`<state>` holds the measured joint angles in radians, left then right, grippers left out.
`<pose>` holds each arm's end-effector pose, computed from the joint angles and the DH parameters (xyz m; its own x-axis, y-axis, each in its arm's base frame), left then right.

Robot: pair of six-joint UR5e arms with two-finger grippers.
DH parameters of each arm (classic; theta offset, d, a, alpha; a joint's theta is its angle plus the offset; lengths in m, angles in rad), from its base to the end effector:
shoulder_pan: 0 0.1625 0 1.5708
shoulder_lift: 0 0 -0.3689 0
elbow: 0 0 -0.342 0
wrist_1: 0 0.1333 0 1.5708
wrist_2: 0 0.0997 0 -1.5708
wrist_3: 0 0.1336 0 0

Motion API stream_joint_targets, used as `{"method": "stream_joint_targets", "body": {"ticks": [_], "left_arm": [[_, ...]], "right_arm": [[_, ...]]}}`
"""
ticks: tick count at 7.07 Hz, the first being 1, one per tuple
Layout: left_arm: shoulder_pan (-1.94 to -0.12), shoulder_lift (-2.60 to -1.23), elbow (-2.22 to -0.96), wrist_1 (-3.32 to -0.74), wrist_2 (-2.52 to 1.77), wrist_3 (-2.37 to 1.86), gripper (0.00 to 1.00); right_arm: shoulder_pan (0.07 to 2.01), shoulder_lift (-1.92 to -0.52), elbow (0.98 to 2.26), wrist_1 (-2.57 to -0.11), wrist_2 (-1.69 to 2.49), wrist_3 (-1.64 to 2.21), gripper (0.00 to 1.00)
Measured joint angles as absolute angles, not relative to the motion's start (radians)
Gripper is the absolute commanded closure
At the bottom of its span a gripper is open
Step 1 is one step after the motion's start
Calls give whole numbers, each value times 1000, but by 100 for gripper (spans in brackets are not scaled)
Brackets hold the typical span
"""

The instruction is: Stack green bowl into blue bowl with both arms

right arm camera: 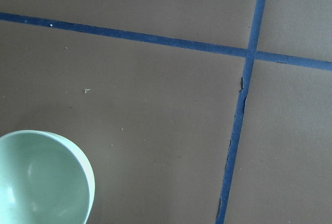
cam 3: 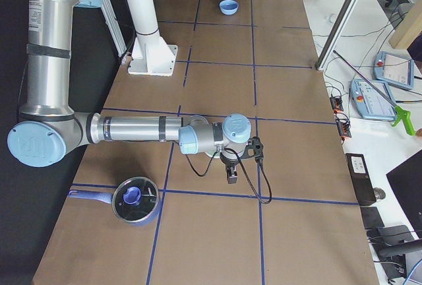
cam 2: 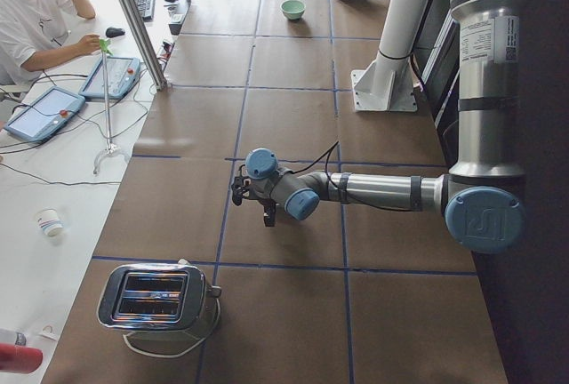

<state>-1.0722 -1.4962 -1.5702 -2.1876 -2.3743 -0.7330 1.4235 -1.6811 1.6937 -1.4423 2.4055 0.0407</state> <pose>0.1810 -0.4101 0.5841 0.5954 -0.0146 -0.8033 -0.0153 0.9994 -0.0296 -0.0266 -0.4133 0.5996 0.6542 -0.1616 0.7388 0.1188 0.9867 0.1107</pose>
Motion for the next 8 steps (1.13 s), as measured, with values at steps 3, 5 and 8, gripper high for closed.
{"method": "stream_joint_targets", "body": {"ticks": [3,5,8], "left_arm": [[-1021,-1515,-1542,-2225,-2375,-784,100],[-1012,-1550,-1553,-2238,-2379,-790,100],[-891,-1781,-1637,-2233,-2386,-1110,100]], "right_arm": [[1402,-1679,1696,-1442,2406,42,0],[1394,-1678,1696,-1441,2407,46,0],[1389,-1674,1697,-1442,2406,48,0]]}}
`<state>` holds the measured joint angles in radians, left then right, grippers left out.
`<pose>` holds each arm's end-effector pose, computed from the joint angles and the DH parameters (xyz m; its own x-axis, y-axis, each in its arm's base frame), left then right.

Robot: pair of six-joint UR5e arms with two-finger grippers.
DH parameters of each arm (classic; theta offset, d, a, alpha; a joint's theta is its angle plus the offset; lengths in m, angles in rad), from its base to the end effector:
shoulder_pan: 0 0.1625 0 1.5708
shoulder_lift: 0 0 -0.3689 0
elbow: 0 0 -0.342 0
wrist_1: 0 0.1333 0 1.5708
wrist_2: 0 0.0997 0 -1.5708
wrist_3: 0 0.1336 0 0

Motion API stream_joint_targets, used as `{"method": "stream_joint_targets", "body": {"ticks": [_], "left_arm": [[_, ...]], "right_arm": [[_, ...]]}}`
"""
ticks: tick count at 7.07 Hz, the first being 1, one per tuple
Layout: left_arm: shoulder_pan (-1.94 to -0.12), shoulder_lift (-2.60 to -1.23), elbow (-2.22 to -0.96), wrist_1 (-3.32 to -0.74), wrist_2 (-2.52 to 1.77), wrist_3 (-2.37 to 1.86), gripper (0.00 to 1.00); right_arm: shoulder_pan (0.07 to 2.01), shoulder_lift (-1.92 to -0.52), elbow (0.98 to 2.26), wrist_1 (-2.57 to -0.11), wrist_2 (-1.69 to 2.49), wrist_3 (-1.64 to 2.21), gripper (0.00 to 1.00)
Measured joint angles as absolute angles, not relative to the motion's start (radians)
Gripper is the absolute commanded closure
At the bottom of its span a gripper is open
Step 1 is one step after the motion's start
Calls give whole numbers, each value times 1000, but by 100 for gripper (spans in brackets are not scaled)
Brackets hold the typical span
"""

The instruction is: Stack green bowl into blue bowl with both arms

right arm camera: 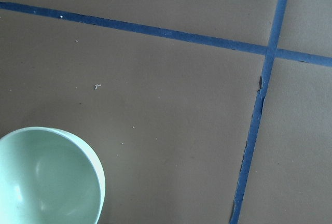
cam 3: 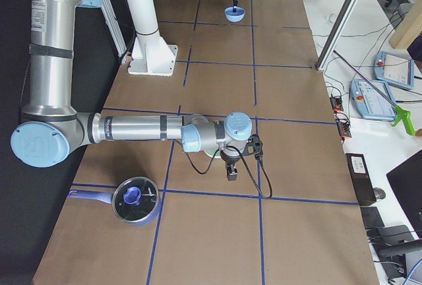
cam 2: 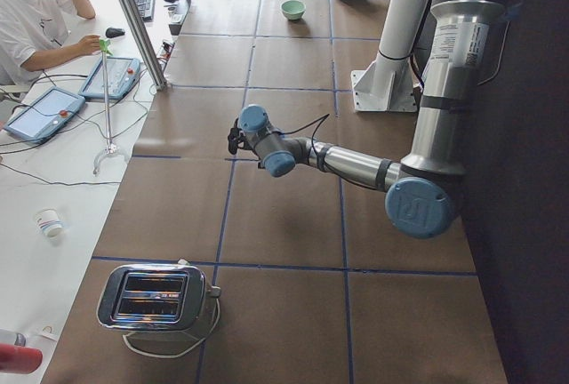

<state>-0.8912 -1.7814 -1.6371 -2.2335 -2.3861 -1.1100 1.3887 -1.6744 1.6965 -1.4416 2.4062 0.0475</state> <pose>0.3106 -0.4418 0.4033 0.4051 -0.0162 -0.9141 -0.0180 0.9995 -0.0258 -0.0416 -0.4152 0.5954 0.6473 -0.1850 0.7394 0.1485 0.9821 0.1157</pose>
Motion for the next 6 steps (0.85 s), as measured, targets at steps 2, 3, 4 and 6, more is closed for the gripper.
{"method": "stream_joint_targets", "body": {"ticks": [2,3,4,6], "left_arm": [[-672,-2013,-1643,-2147,-2203,-1392,100],[-576,-2096,-1636,-2066,-2073,-1435,100],[-519,-2135,-1622,-2022,-1993,-1449,100],[-486,-2179,-1571,-2000,-1940,-1454,99]], "right_arm": [[1383,-1669,1700,-1441,2407,47,0],[1383,-1664,1701,-1441,2407,46,0],[1382,-1658,1701,-1441,2407,46,0],[1380,-1655,1702,-1442,2409,47,0]]}}
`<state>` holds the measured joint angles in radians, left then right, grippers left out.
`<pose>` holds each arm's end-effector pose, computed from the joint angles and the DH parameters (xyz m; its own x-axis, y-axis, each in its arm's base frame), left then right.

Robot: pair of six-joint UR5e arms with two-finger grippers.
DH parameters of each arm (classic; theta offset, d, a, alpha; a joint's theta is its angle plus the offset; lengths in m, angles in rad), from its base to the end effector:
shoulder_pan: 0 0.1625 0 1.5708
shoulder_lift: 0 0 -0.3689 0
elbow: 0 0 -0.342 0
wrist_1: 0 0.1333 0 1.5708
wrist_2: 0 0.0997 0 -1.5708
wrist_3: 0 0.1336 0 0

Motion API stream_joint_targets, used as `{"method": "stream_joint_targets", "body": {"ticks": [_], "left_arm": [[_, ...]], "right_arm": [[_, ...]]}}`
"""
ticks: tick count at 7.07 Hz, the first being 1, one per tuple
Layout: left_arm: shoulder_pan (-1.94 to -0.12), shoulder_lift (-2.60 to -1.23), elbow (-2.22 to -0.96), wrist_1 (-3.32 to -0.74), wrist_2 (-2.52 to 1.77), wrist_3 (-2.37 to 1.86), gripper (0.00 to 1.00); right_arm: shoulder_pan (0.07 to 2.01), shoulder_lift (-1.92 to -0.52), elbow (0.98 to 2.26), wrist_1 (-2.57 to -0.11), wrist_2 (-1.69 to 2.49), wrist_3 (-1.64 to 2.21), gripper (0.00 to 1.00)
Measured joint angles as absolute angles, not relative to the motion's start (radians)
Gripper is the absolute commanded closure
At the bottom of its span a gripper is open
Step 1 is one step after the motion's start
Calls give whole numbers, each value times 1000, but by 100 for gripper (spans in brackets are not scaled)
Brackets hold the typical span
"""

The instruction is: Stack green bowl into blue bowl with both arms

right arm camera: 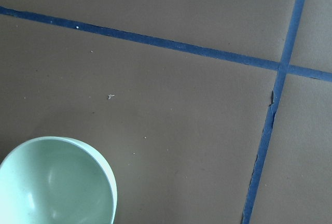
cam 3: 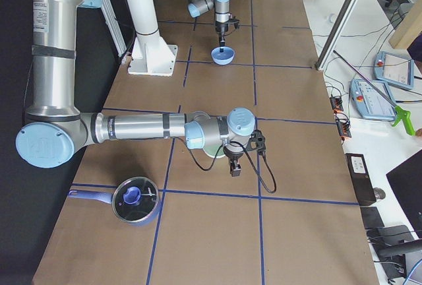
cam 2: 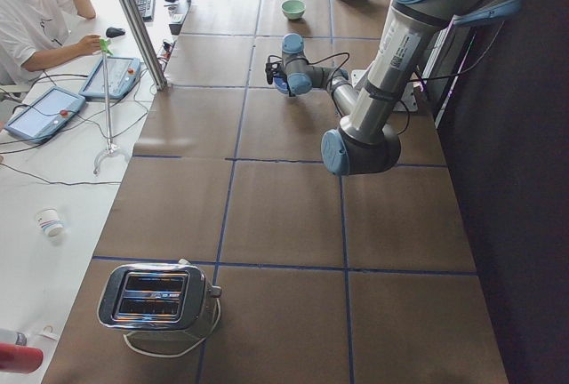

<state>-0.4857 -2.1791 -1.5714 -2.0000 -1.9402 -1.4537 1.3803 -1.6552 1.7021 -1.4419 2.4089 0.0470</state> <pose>0.5345 -0.3783 0.2470 0.4648 -0.1221 -0.8770 0.1067 0.9909 -0.0815 -0.0470 -0.4231 0.5846 0.6402 -0.2086 0.7393 0.1565 0.9777 0.1403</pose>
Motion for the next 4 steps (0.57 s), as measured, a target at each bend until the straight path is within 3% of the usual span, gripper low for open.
{"method": "stream_joint_targets", "body": {"ticks": [2,3,4], "left_arm": [[-481,-2208,-1539,-1998,-1934,-1455,87],[-480,-2213,-1535,-1998,-1933,-1455,33],[-480,-2215,-1534,-1998,-1933,-1455,0]], "right_arm": [[1379,-1654,1703,-1442,2413,47,0],[1378,-1654,1703,-1442,2414,48,0],[1377,-1654,1703,-1442,2418,48,0]]}}
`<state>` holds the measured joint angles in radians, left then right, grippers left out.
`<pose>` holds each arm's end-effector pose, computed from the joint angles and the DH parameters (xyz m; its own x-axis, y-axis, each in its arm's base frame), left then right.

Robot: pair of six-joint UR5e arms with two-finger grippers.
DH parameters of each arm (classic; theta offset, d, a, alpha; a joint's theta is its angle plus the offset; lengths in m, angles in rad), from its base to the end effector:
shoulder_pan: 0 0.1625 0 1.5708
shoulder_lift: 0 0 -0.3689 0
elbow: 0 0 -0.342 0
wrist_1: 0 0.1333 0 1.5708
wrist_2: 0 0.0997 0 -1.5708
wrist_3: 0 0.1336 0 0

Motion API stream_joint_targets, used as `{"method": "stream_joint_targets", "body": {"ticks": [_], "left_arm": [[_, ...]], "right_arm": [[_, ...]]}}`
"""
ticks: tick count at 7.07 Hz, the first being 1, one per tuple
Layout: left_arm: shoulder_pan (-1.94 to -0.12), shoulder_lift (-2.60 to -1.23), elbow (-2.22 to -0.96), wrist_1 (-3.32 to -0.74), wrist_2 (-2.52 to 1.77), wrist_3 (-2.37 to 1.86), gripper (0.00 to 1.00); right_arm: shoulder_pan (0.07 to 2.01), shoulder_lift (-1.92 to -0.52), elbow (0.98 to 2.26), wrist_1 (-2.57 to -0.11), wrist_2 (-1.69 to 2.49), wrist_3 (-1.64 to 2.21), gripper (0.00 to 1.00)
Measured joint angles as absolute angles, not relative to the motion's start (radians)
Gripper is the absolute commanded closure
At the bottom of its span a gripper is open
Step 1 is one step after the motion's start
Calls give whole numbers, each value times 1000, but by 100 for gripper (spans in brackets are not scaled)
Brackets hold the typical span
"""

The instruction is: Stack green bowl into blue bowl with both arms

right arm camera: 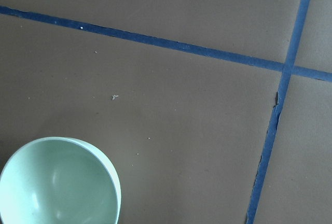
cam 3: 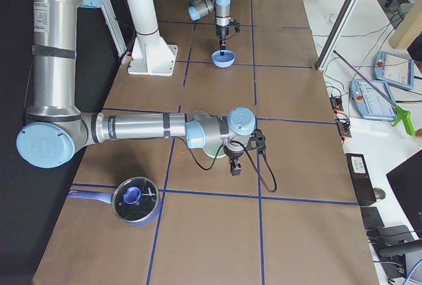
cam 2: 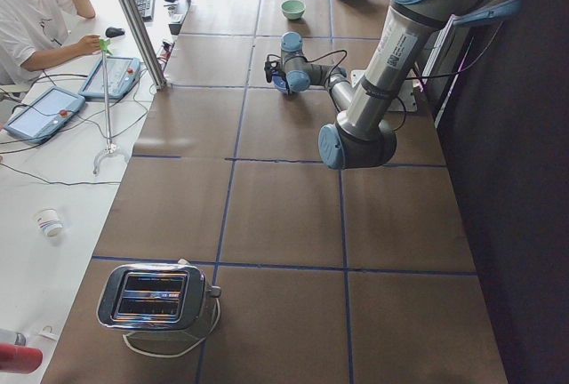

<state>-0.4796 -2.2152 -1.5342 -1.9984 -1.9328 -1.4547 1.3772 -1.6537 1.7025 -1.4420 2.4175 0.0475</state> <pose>0.5465 -0.3811 0.2401 0.4683 -0.1214 -0.8752 0.1078 0.9910 -0.0798 -0.0491 -0.4233 0.5829 0.6329 -0.2112 0.7449 0.1595 0.9770 0.1415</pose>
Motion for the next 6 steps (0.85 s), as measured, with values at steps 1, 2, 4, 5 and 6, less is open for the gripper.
{"method": "stream_joint_targets", "body": {"ticks": [1,2,4,5,6], "left_arm": [[-481,-2216,-1540,-2000,-1931,-1455,0],[-486,-2213,-1559,-2001,-1925,-1458,0],[-508,-2165,-1678,-1997,-1921,-1463,0],[-515,-2134,-1732,-1996,-1920,-1464,0],[-519,-2120,-1756,-1996,-1919,-1465,0]], "right_arm": [[1375,-1653,1702,-1442,2428,48,0],[1366,-1653,1702,-1441,2440,48,0],[1309,-1655,1696,-1350,2442,161,0],[1245,-1663,1690,-1223,2414,349,3],[1183,-1684,1677,-1075,2374,497,5]]}}
